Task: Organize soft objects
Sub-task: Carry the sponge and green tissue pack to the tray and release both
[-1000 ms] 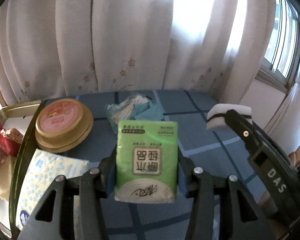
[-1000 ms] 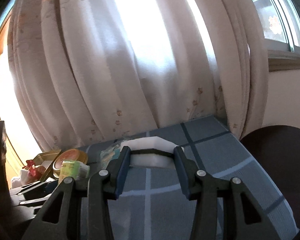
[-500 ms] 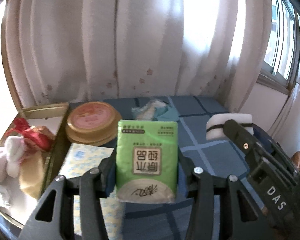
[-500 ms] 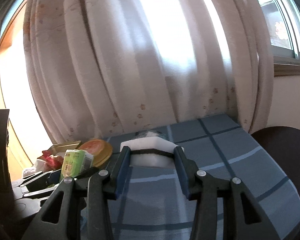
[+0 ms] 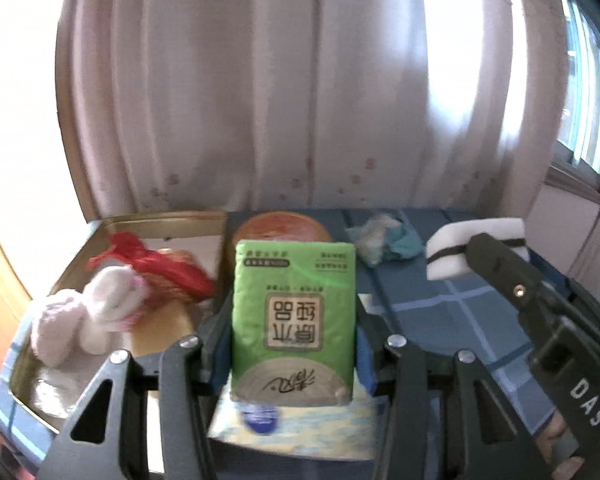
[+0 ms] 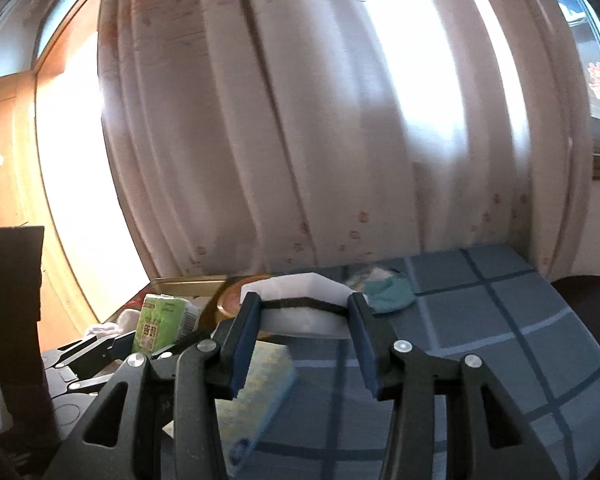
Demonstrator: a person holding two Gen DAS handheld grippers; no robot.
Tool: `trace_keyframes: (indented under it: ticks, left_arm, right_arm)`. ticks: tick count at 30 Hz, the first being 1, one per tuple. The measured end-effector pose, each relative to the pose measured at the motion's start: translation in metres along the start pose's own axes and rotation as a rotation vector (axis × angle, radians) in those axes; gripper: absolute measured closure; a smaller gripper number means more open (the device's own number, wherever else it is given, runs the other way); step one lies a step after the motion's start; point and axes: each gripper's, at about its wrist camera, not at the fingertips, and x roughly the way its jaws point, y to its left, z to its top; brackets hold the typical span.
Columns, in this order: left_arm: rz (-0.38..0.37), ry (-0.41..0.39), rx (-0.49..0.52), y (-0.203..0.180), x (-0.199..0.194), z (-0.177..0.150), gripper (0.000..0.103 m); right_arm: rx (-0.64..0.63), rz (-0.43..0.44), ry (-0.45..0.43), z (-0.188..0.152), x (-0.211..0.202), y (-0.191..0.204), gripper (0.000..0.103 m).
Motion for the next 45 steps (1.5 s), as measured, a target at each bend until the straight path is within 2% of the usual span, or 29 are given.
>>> trace_keyframes:
  ticks: [6, 24, 36, 45]
  left_arm:
    - [0.094, 0.000, -0.040, 0.038, 0.000, -0.001, 0.055]
    - [0.256, -0.004, -0.128, 0.121, -0.009, -0.010, 0.055]
    - [0.336, 0.030, -0.192, 0.165, -0.004, -0.014, 0.055]
    - [0.365, 0.054, -0.202, 0.178, 0.005, -0.014, 0.055]
  right_arm:
    - [-0.030, 0.067, 0.002, 0.002, 0.008, 0.031, 0.056]
    - [-0.123, 0.204, 0.026, -0.006, 0.031, 0.115, 0.056]
    - [-0.152, 0.232, 0.041, -0.003, 0.051, 0.147, 0.056]
    - [-0.151, 0.226, 0.056, -0.005, 0.070, 0.159, 0.056]
